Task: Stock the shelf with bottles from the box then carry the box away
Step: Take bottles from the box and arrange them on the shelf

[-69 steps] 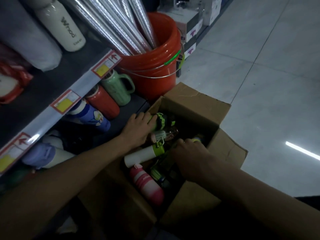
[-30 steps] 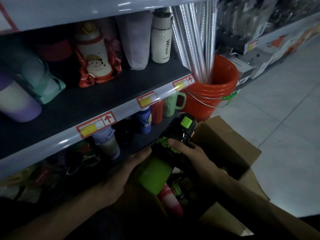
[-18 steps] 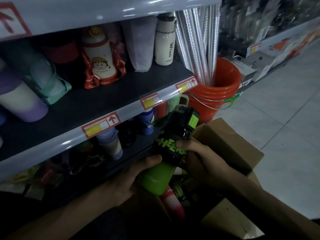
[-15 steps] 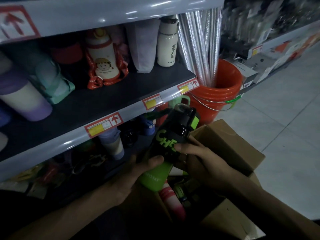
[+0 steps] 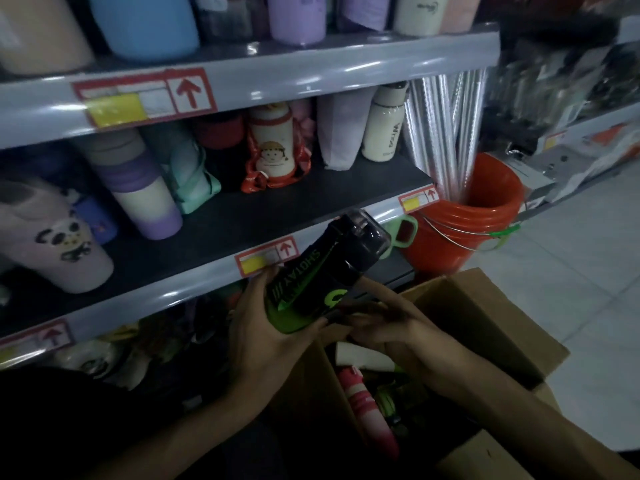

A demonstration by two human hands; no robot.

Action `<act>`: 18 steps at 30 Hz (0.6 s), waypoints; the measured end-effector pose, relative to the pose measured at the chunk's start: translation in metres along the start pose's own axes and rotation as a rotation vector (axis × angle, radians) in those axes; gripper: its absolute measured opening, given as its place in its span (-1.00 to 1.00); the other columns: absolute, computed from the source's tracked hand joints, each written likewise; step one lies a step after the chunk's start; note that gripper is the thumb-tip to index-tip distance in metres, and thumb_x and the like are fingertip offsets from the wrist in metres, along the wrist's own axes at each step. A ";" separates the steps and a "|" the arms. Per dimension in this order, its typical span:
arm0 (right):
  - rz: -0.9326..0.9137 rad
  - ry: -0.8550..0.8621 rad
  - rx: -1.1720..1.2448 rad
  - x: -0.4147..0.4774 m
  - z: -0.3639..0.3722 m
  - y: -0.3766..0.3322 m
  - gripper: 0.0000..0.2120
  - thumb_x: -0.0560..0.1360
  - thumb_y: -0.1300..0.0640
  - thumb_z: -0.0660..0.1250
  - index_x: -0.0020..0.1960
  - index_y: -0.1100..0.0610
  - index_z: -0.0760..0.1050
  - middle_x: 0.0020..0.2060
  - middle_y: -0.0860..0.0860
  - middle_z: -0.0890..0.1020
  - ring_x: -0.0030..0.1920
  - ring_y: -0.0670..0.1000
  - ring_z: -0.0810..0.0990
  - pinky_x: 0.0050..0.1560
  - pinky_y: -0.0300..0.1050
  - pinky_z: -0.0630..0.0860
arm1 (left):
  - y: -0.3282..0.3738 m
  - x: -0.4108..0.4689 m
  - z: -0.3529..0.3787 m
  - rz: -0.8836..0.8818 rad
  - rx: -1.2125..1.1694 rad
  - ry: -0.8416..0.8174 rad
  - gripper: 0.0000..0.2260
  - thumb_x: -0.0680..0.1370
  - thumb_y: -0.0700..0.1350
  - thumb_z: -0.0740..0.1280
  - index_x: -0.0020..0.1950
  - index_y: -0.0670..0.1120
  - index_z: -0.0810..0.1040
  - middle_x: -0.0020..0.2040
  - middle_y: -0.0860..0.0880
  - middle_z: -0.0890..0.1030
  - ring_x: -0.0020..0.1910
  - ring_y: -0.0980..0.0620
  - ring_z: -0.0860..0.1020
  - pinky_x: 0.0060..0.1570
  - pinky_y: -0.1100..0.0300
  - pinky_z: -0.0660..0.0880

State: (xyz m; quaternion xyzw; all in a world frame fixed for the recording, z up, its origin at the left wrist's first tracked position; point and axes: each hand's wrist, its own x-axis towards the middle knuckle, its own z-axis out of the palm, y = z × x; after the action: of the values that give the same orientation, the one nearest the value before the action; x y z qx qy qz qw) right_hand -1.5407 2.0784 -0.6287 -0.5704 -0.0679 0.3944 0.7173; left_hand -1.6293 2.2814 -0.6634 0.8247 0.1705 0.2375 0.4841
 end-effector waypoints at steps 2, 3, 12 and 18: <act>-0.023 0.008 -0.026 0.006 0.008 0.001 -0.27 0.43 0.58 0.35 0.48 0.04 0.42 0.27 0.18 0.64 0.28 0.21 0.63 0.30 0.10 0.55 | -0.001 0.001 -0.007 -0.045 -0.079 -0.004 -0.19 0.26 0.09 0.67 0.44 0.15 0.40 0.33 0.16 0.56 0.35 0.14 0.51 0.31 -0.05 0.51; -0.038 0.004 -0.054 0.008 0.011 0.002 -0.26 0.43 0.55 0.37 0.50 0.06 0.40 0.28 0.19 0.63 0.29 0.23 0.62 0.32 0.14 0.53 | -0.001 0.001 -0.011 -0.064 -0.133 -0.014 -0.21 0.26 0.05 0.68 0.42 0.12 0.43 0.31 0.14 0.58 0.33 0.12 0.53 0.30 -0.05 0.52; -0.088 -0.037 -0.033 0.040 0.052 -0.001 -0.22 0.30 0.38 0.36 0.52 0.12 0.38 0.26 0.31 0.61 0.29 0.31 0.58 0.24 0.12 0.51 | -0.001 0.005 -0.060 -0.304 -0.574 -0.082 -0.40 0.15 0.13 0.57 0.12 -0.09 0.67 -0.01 -0.05 0.75 0.00 -0.04 0.71 -0.13 0.23 0.59; -0.084 -0.231 -0.120 0.056 0.105 -0.003 -0.49 0.45 0.24 0.44 0.39 0.13 0.54 0.29 0.32 0.58 0.33 0.39 0.52 0.45 0.41 0.32 | -0.012 0.012 -0.093 -0.561 -0.881 -0.131 -0.13 -0.02 0.23 0.69 0.19 -0.17 0.67 0.04 -0.27 0.70 -0.05 -0.23 0.68 -0.12 0.01 0.59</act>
State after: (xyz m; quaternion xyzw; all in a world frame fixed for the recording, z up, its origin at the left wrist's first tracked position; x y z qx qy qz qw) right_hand -1.5589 2.1948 -0.6099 -0.5596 -0.1974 0.4221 0.6854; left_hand -1.6713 2.3599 -0.6325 0.4789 0.2381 0.0956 0.8396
